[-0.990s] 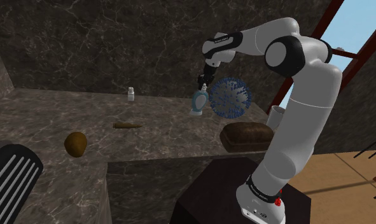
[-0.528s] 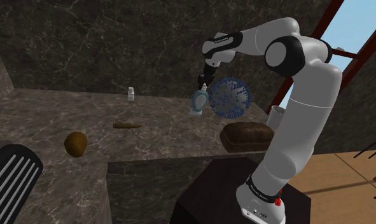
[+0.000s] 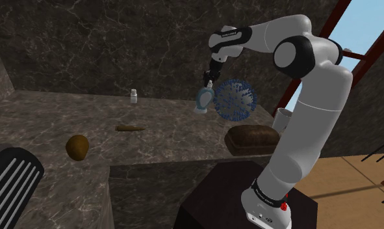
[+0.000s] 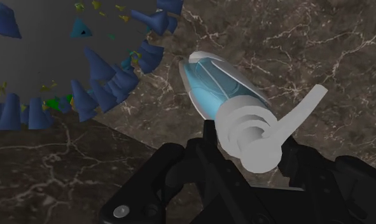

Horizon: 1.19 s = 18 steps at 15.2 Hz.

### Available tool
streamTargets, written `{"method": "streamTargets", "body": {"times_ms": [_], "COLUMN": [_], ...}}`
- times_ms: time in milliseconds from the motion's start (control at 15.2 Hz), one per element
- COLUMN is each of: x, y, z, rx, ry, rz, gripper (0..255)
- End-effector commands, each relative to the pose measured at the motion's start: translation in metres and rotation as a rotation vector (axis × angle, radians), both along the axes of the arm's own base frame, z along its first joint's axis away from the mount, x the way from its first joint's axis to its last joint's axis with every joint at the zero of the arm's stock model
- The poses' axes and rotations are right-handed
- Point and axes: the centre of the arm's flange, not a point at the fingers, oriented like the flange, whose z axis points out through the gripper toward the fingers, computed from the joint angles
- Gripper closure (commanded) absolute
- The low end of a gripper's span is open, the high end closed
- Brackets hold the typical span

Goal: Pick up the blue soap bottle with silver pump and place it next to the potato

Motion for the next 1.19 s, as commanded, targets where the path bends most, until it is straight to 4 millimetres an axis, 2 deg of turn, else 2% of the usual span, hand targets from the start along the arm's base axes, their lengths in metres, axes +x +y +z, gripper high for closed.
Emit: {"method": "streamTargets", "body": {"times_ms": [0, 1122], "x": [0.000, 0.000], "y": [0.000, 0.000], "z": [0.011, 0.101], "rx": [0.000, 0.000], "ry": [0.000, 0.000], "rz": [0.000, 0.000], "gripper": [255, 255]}}
